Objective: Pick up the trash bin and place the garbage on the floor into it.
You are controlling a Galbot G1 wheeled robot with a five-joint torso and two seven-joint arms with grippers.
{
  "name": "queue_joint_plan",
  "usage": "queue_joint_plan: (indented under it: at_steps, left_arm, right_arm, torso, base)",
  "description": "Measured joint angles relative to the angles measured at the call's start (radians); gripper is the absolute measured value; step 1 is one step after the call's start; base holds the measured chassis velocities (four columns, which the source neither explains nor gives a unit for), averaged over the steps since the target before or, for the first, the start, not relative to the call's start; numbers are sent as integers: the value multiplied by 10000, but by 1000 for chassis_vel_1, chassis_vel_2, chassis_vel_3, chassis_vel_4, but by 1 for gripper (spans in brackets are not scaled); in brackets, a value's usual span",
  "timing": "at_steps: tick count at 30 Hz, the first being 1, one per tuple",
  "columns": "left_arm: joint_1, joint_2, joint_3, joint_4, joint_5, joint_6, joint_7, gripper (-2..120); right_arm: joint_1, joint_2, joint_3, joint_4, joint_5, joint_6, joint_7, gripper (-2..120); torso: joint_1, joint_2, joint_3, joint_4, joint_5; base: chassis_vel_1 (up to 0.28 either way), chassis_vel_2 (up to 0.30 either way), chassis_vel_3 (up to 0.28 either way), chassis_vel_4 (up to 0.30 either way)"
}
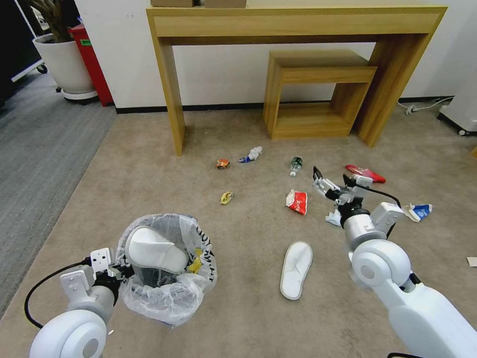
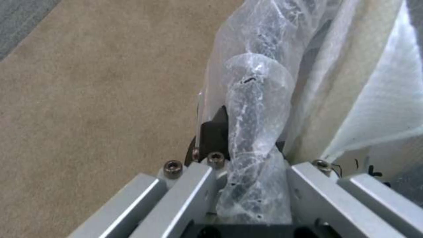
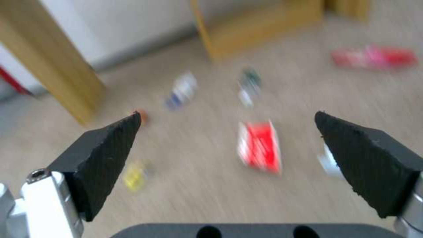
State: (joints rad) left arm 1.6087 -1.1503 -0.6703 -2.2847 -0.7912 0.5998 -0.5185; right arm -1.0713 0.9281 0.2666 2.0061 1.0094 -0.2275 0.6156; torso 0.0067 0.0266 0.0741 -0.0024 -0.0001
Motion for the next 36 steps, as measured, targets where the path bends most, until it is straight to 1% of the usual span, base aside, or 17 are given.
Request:
queue_joint_plan:
  at_steps: [1, 4, 5, 7, 12, 15, 16, 19, 31, 36]
  left_arm:
    - [0, 0, 0, 0, 0, 0, 0, 1]
    - [-65, 1, 3, 103, -8, -11, 0, 1]
    - [-65, 1, 3, 103, -8, -11, 0, 1]
    - [-110, 0, 19, 174, -11, -14, -1, 1]
    - [-126, -7, 41, 209, -11, -15, -1, 1]
    - [-184, -39, 75, 301, -11, -43, -1, 1]
    - [-184, -39, 75, 301, -11, -43, -1, 1]
    - [-192, -38, 76, 346, -7, -93, 2, 1]
    - [-233, -85, 124, 429, 29, -103, 7, 1]
    - [-279, -108, 153, 477, 36, -104, 11, 1]
  right_arm:
    - [0, 0, 0, 0, 0, 0, 0, 100]
    - [218, 168, -394, -750, 912, -864, 1152, 100]
    - [218, 168, -394, -750, 912, -864, 1152, 100]
    - [295, 269, -647, -1267, 1166, -1267, 1589, 100]
    - [329, 308, -772, -1496, 1199, -1430, 1724, 100]
    - [542, 488, -1456, -2187, 1385, -1708, 2270, 100]
    - [542, 488, -1456, -2187, 1385, -1708, 2270, 100]
    - [752, 720, -1986, -3073, 1191, -1832, 2394, 100]
    - [866, 886, -2198, -3724, 740, -1721, 2100, 100]
    - [983, 986, -2314, -4378, 518, -1601, 1956, 100]
  torso:
    - [0, 0, 0, 0, 0]
    - [0, 0, 1, 2, 2]
    - [0, 0, 1, 2, 2]
    - [0, 0, 1, 2, 2]
    - [0, 0, 0, 2, 1]
    - [0, 0, 0, 2, 0]
    - [0, 0, 0, 2, 0]
    - [0, 0, 1, 2, 2]
    - [0, 0, 1, 1, -1]
    - [1, 2, 0, 1, 0]
  base:
    - [0, 0, 0, 0]
    - [0, 0, 0, 0]
    - [0, 0, 0, 0]
    - [0, 0, 0, 0]
    - [0, 0, 0, 0]
    - [0, 0, 0, 0]
    - [0, 0, 0, 0]
    - [0, 0, 0, 0]
    - [0, 0, 0, 0]
    - [0, 0, 0, 0]
